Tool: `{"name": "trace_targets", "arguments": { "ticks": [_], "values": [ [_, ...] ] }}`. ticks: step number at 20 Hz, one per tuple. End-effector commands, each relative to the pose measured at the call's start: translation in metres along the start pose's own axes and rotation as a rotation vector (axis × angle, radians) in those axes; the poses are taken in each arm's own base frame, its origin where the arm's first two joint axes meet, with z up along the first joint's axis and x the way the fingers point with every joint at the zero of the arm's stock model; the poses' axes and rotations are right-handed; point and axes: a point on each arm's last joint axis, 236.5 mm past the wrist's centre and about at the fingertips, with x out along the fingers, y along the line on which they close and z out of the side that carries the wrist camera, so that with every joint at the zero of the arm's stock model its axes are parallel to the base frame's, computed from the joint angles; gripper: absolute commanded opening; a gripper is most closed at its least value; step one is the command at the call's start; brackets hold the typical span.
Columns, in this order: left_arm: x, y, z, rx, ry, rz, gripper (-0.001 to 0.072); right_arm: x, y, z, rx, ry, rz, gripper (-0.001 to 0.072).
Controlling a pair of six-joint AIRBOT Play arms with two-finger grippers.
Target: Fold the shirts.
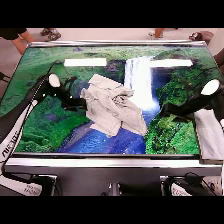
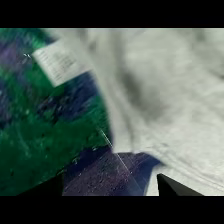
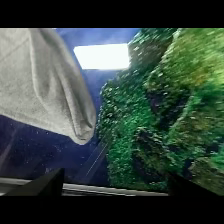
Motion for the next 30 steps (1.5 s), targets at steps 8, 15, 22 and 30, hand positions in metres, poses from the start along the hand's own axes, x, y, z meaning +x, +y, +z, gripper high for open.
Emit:
{"name": "trace_targets", "arguments": {
  "ticks": [8, 15, 22, 30],
  "values": [
    [0.063, -0.03, 0.01, -0.175, -0.134, -0.175, 0.0655, 0.082, 0.005, -0.012, 0.021, 0.202, 0.116, 0.0717],
    [0.036, -0.041, 0.029, -0.098, -0.225, -0.191, 0.0025, 0.131, 0.043, -0.01, -0.1, 0.201, 0.082, 0.0638],
    [-0.153, -0.065, 0.064, 0.232, -0.665, -0.003, 0.0024, 0.057, 0.079, 0.024, -0.282, 0.018, 0.088, 0.0025],
    [-0.564, -0.077, -0.121, 0.175, -1.641, 0.129, 0.0024, -0.385, 0.118, -0.003, -0.349, -1.263, 0.004, 0.0027]
  ]
}}
